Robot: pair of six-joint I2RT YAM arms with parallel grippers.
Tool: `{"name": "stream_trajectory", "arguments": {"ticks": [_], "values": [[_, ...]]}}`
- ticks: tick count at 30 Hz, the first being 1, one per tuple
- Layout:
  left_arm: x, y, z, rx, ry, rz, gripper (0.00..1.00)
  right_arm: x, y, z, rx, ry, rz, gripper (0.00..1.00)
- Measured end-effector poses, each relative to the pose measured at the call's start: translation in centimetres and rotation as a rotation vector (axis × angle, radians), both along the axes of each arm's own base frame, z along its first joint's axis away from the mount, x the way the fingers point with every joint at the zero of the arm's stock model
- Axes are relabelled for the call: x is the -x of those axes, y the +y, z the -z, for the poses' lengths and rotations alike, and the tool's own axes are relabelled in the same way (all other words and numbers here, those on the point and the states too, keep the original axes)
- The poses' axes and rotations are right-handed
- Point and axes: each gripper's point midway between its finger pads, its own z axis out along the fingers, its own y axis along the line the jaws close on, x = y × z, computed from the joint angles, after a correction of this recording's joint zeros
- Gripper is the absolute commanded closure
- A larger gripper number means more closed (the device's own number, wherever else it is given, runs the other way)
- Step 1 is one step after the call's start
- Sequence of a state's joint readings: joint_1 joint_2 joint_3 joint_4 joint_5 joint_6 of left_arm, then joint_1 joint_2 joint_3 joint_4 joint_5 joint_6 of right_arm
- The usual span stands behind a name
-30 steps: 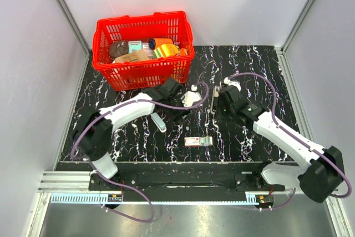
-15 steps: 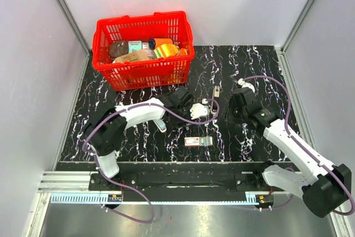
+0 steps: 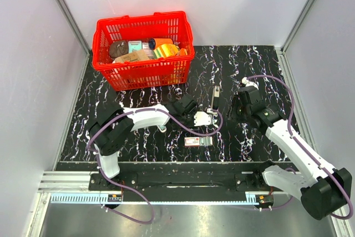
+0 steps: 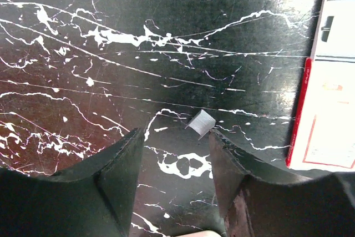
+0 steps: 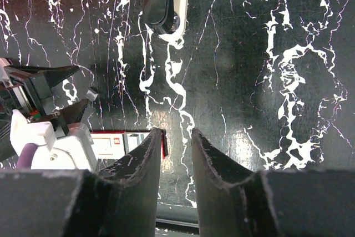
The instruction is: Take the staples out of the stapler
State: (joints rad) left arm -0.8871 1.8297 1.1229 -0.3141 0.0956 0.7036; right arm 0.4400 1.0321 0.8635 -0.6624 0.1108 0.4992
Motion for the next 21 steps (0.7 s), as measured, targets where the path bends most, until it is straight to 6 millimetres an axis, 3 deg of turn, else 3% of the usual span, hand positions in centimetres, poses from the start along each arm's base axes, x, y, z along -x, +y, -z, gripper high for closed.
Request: {"name": "stream_trajectory", "arguments": {"ticks": [21], "values": [[-0.34, -1.04, -0.41, 0.033, 0.054, -0.092, 0.43, 0.14, 0.19, 0.03, -0.004, 0.004, -0.027, 0.64]]}}
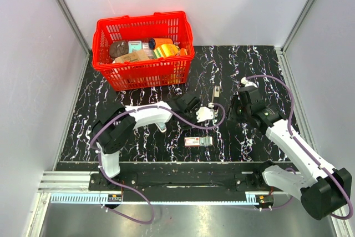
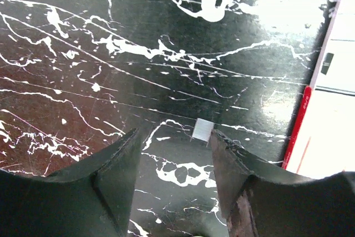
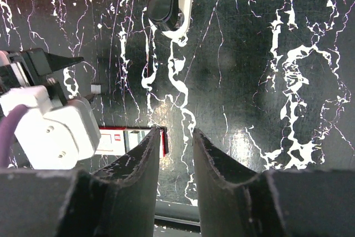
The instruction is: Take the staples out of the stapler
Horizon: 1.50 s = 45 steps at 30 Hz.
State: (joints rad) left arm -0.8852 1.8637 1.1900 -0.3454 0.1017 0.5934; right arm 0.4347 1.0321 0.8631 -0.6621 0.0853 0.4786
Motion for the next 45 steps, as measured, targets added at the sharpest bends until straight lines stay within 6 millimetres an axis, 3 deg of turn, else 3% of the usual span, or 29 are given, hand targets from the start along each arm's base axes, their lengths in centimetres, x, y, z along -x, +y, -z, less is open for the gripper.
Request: {"name": "stream_trajectory", "arguments": {"ticks": [10, 16, 33, 36, 45], "values": [[-1.9, 0.7, -1.9, 0.067, 0.070, -0.097, 0.42, -0.1, -0.1, 0.0, 0.002, 0.000, 0.002, 0.64], [-1.2, 0.6, -2.4, 0.080, 0.087, -0.055, 0.40, -0.1, -0.1, 0.0, 0.001, 0.000, 0.001, 0.64], [2.3, -0.4, -0.7, 0.022, 0.110, 0.202, 0.33, 0.0, 0.1, 0.0, -0.015, 0.007, -0.009, 0.63], [2.4, -0.2, 0.6, -0.010, 0.121, 0.216, 0.34, 0.0, 0.1, 0.0, -0.015, 0.007, -0.009, 0.63], [1.2, -0.9, 0.6, -0.016, 0.096, 0.220, 0.34, -0.1, 0.0, -0.1, -0.017, 0.005, -0.004, 0.64]]}}
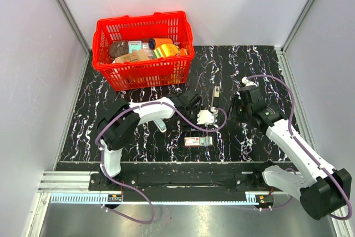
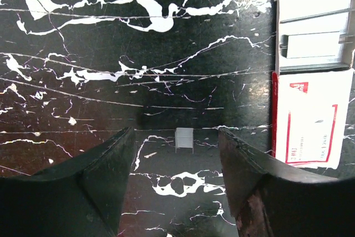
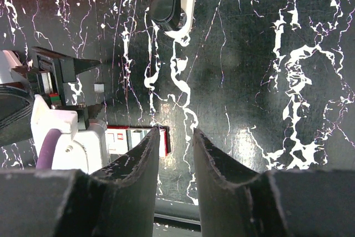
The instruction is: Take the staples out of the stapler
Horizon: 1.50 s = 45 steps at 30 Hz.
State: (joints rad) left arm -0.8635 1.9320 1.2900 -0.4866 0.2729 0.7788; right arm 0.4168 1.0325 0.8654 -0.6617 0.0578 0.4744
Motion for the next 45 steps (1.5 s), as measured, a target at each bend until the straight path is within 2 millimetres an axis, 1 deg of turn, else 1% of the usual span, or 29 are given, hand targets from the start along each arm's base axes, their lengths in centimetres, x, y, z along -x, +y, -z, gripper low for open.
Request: {"name": "stream_trajectory", "arguments": {"ticks": [2, 4, 8, 11, 14, 19, 29, 32, 38, 39, 41, 42, 44, 45], "values": [[-0.1, -0.1, 0.0, 0.001, -0.001, 0.000, 0.35, 0.0, 0.0, 0.0, 0.000, -0.001, 0.000, 0.64], [-0.1, -0.1, 0.0, 0.001, -0.001, 0.000, 0.39, 0.0, 0.0, 0.0, -0.002, -0.001, -0.002, 0.64], [0.0, -0.1, 0.1, -0.006, 0.005, 0.001, 0.52, 0.1, 0.3, -0.1, -0.012, 0.003, -0.011, 0.64], [0.2, 0.0, 0.2, -0.014, 0.013, 0.001, 0.65, 0.1, 0.3, -0.1, -0.014, 0.003, -0.012, 0.65], [0.3, 0.1, 0.3, -0.018, 0.018, 0.000, 0.71, 0.1, 0.4, -0.1, -0.017, 0.004, -0.015, 0.66], [0.5, 0.2, 0.4, -0.023, 0.024, -0.003, 0.76, 0.1, 0.4, -0.1, -0.018, 0.005, -0.017, 0.66], [0.4, 0.0, 0.3, -0.022, 0.032, -0.019, 0.94, 0.1, 0.4, -0.2, -0.021, 0.000, -0.016, 0.67], [0.4, 0.0, 0.3, -0.022, 0.034, -0.024, 0.99, 0.0, 0.4, -0.6, -0.024, -0.009, -0.016, 0.67], [0.1, 0.4, 0.1, -0.025, 0.058, -0.074, 1.00, -0.3, 0.3, -1.7, -0.032, -0.038, -0.008, 0.60], [-0.3, 0.8, -0.2, -0.025, 0.073, -0.099, 1.00, -0.4, 0.3, -2.1, -0.033, -0.047, -0.004, 0.60], [-1.4, 1.1, -1.2, -0.006, 0.094, -0.152, 1.00, -0.6, 0.2, -3.1, -0.042, -0.073, 0.001, 0.55], [-2.1, 1.2, -2.0, 0.017, 0.109, -0.183, 1.00, -0.7, 0.2, -3.7, -0.048, -0.090, 0.003, 0.53], [-4.0, 1.5, -4.5, 0.096, 0.137, -0.265, 1.00, -0.9, 0.2, -5.0, -0.063, -0.127, 0.006, 0.50], [-4.9, 1.8, -6.1, 0.145, 0.151, -0.305, 1.00, -1.0, 0.3, -5.6, -0.074, -0.150, 0.005, 0.50]]}}
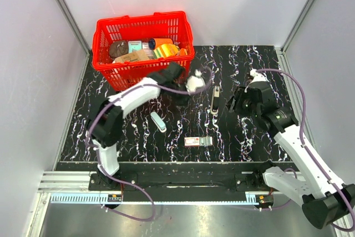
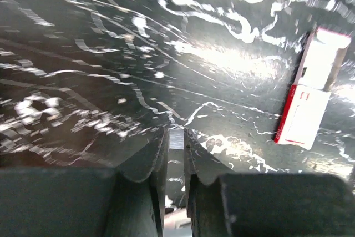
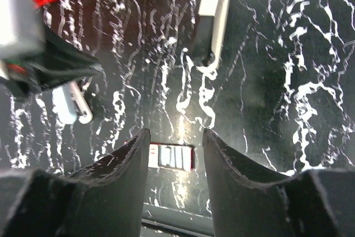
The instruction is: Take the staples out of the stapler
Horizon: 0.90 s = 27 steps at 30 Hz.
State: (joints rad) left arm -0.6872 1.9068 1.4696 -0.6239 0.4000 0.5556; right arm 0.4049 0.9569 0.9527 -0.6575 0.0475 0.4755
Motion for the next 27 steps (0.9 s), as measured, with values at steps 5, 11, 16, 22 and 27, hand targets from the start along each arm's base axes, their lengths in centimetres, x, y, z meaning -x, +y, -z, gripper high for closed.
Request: {"name": "stream_trajectory", "arguments": {"ticks": [5, 11, 16, 22, 27], "values": [[-3.0, 2.0, -11.3, 0.334, 0.053, -0.181, 1.00, -0.4, 1.0, -2.8, -0.084, -0.097, -0.028, 0.45], [-2.1, 3.0, -23.1, 0.803, 0.207, -0.257, 0.96, -0.8, 4.9, -7.6, -0.284, -0.228, -0.171, 0.44], [-0.4, 2.3, -26.4, 1.063, 0.486, -0.246, 0.93, -0.5, 8.3, -12.7, -0.481, -0.345, -0.330, 0.44], [0.2, 1.7, -27.9, 1.182, 0.780, -0.247, 0.92, 0.0, 11.1, -16.5, -0.659, -0.418, -0.486, 0.43], [1.7, 1.4, -28.3, 1.196, 0.838, -0.240, 0.92, 0.1, 12.0, -17.7, -0.728, -0.434, -0.537, 0.45]]}}
